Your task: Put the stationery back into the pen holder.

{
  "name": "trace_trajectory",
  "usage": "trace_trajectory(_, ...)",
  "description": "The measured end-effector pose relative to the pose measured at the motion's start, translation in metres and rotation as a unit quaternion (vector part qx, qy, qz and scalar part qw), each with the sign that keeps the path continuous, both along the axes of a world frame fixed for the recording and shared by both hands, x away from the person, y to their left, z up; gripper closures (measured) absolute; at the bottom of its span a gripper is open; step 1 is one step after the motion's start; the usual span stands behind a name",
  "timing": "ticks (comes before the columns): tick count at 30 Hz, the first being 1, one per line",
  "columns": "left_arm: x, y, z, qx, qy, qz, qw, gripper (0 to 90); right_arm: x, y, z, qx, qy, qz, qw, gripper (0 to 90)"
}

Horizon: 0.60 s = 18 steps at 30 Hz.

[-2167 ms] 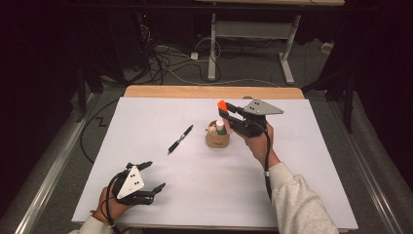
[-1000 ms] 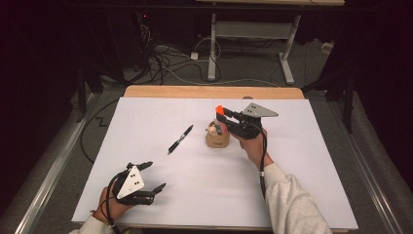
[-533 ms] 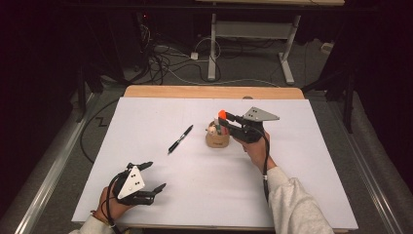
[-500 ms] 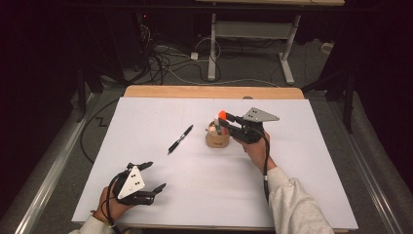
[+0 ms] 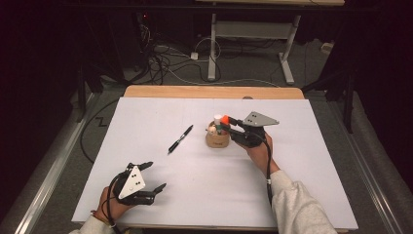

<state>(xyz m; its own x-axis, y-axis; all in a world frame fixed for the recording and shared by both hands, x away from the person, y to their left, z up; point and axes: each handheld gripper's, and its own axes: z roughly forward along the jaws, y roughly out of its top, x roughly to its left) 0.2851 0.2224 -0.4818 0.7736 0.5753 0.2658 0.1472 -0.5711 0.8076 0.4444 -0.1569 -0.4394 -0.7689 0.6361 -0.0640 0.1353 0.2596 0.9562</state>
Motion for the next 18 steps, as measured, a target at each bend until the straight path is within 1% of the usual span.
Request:
trace_trajectory(2, 0.000, 0.000, 0.000, 0.001, -0.004, 0.001, 1.0000, 18.8, -0.001, 0.000, 0.000, -0.005, -0.001, 0.000, 1.0000, 66.1)
trace_trajectory(3, 0.000, 0.000, 0.000, 0.000, 0.000, 0.000, 1.0000, 18.8, -0.002, 0.000, 0.000, -0.007, -0.003, -0.002, 1.0000, 66.0)
trace_trajectory(5, 0.000, 0.000, 0.000, 0.001, -0.004, 0.000, 1.0000, 18.8, -0.003, 0.000, 0.000, -0.007, -0.003, -0.004, 1.0000, 64.4)
trace_trajectory(7, 0.000, 0.000, 0.000, 0.001, 0.000, 0.000, 1.0000, 18.8, -0.004, -0.001, 0.002, -0.006, -0.006, -0.004, 1.0000, 63.3)
trace_trajectory(8, 0.000, 0.000, 0.000, 0.002, -0.003, 0.000, 1.0000, 18.8, -0.005, -0.002, 0.002, -0.006, -0.007, -0.005, 0.9999, 62.1)
trace_trajectory(10, 0.000, 0.000, 0.000, 0.003, -0.003, 0.001, 1.0000, 18.8, -0.007, -0.003, 0.004, -0.005, -0.010, -0.006, 0.9999, 60.8)
trace_trajectory(16, 0.000, -0.001, 0.000, 0.005, -0.003, 0.001, 1.0000, 18.8, -0.013, -0.008, 0.011, -0.008, -0.022, -0.015, 0.9996, 55.8)
trace_trajectory(18, 0.000, -0.001, 0.000, 0.004, 0.001, 0.001, 1.0000, 18.8, -0.015, -0.010, 0.014, -0.010, -0.026, -0.020, 0.9994, 54.2)
